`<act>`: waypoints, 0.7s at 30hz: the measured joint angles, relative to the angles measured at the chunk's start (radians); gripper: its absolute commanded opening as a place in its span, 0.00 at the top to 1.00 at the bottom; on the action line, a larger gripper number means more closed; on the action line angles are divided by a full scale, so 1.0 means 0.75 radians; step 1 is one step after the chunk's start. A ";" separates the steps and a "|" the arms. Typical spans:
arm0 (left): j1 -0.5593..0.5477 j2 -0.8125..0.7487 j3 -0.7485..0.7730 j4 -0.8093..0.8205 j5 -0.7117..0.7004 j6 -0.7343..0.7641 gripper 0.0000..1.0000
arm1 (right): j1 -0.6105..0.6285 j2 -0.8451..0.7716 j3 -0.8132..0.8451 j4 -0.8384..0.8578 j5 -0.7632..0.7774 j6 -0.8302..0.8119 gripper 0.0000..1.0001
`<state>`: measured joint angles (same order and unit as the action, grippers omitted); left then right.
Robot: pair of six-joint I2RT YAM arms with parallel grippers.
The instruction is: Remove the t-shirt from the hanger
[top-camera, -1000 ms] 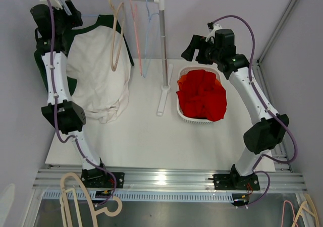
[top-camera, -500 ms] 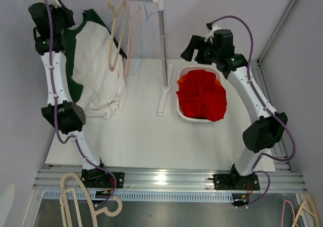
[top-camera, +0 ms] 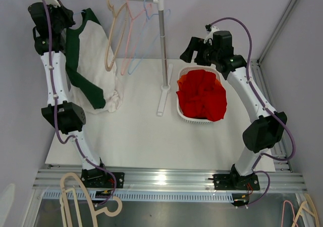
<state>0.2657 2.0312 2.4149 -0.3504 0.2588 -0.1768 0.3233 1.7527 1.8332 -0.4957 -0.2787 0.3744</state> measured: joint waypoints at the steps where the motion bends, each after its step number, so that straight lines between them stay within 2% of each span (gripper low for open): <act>1: 0.000 0.000 0.006 -0.008 -0.001 -0.010 0.99 | 0.000 0.000 -0.003 0.000 -0.001 0.000 0.10; 10: -0.023 -0.020 0.016 -0.015 -0.009 -0.037 0.99 | 0.000 0.000 -0.028 0.004 -0.001 0.001 0.10; 21: -0.086 -0.271 -0.137 0.004 -0.126 -0.043 0.99 | 0.000 -0.026 -0.116 0.023 -0.015 -0.001 0.10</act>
<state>0.2012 1.8278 2.3119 -0.3473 0.1646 -0.2092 0.3233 1.7329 1.7462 -0.4786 -0.2897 0.3737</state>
